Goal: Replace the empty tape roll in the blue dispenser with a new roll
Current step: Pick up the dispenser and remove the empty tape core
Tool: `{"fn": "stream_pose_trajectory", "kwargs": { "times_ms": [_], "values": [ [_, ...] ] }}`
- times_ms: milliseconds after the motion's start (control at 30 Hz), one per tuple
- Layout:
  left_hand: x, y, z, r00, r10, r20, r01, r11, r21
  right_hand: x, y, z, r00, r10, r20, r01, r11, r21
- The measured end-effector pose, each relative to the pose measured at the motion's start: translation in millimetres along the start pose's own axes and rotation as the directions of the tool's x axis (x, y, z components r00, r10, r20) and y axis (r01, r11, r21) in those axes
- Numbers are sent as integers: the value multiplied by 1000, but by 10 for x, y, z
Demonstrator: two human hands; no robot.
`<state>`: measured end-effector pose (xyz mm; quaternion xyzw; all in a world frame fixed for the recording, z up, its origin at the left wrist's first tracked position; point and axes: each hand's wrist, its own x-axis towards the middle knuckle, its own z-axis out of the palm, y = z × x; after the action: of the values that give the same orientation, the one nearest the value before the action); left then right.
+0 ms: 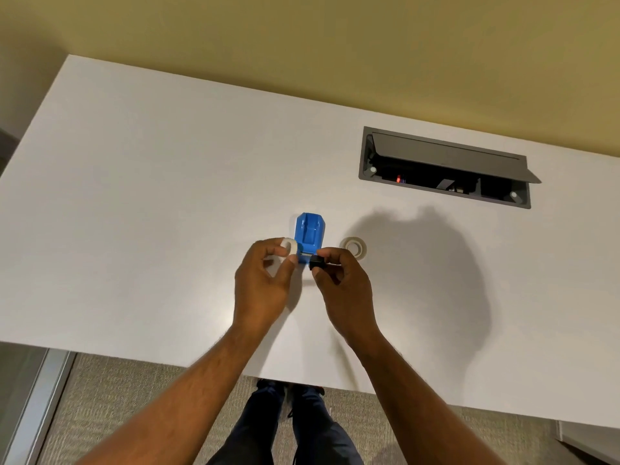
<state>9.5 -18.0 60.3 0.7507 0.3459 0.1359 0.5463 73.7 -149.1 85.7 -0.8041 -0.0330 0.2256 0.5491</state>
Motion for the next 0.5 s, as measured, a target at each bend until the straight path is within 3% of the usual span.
{"fn": "stream_pose_trajectory", "kwargs": {
  "times_ms": [267, 500],
  "values": [
    [573, -243, -159, 998, 54, -15, -47, 956, 289, 15, 74, -97, 998, 59, -16, -59, 998, 1],
    [711, -366, -193, 994, 103, -36, -87, 949, 304, 5, 126, -150, 996, 78, -34, -78, 997, 5]
  ]
}}
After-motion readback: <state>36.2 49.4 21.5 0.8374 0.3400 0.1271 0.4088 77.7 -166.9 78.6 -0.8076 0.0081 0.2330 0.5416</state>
